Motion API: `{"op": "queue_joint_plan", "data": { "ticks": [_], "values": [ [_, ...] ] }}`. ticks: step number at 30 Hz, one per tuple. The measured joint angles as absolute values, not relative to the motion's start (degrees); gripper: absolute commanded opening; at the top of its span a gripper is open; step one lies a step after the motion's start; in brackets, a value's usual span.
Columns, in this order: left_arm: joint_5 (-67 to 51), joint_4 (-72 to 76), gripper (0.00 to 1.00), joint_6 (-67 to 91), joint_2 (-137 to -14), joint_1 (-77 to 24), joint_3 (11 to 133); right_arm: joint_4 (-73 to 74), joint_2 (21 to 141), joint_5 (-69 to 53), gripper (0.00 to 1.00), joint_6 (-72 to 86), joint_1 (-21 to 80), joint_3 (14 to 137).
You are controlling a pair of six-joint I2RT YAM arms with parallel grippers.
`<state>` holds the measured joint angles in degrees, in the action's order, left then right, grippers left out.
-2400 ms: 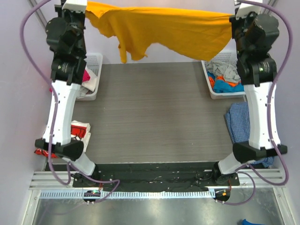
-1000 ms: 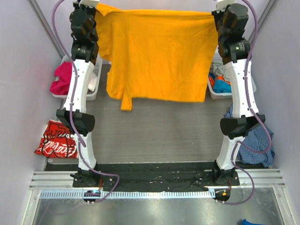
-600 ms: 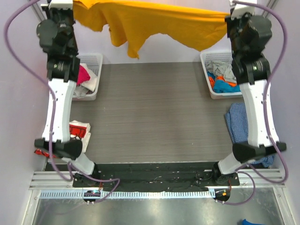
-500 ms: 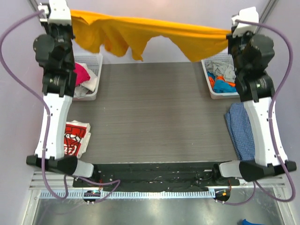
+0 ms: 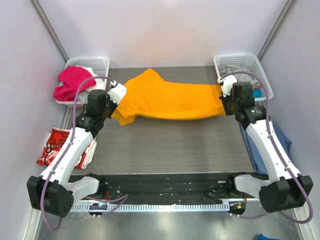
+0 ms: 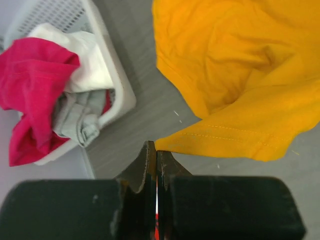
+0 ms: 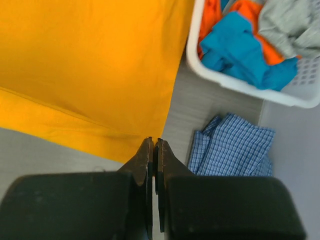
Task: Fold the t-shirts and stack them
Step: Flatten out the tshirt
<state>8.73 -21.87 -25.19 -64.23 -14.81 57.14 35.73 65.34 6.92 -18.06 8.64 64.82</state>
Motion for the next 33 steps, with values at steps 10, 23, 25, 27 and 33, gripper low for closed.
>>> {"op": "queue_joint_plan", "data": {
  "ticks": [10,23,25,27,33],
  "values": [
    [-1.52,-38.39,0.00,-32.93,-56.86,-16.56,62.67,44.84,60.07,4.27,0.01,-23.27,8.54,64.23],
    [-0.67,-64.10,0.00,-40.56,-56.60,-26.09,64.79,50.02,59.72,4.38,0.01,-27.68,8.51,57.23],
    [0.45,-66.00,0.00,-41.04,-56.34,-26.46,64.77,50.28,59.57,4.36,0.01,-27.99,8.51,57.21],
    [1.26,-67.53,0.00,-41.08,-55.96,-26.89,64.64,50.76,59.48,4.34,0.01,-28.32,8.51,57.19],
    [2.98,-70.70,0.00,-41.10,-55.22,-28.42,63.64,52.95,58.92,4.08,0.01,-29.28,8.51,56.62]
  ]
}}
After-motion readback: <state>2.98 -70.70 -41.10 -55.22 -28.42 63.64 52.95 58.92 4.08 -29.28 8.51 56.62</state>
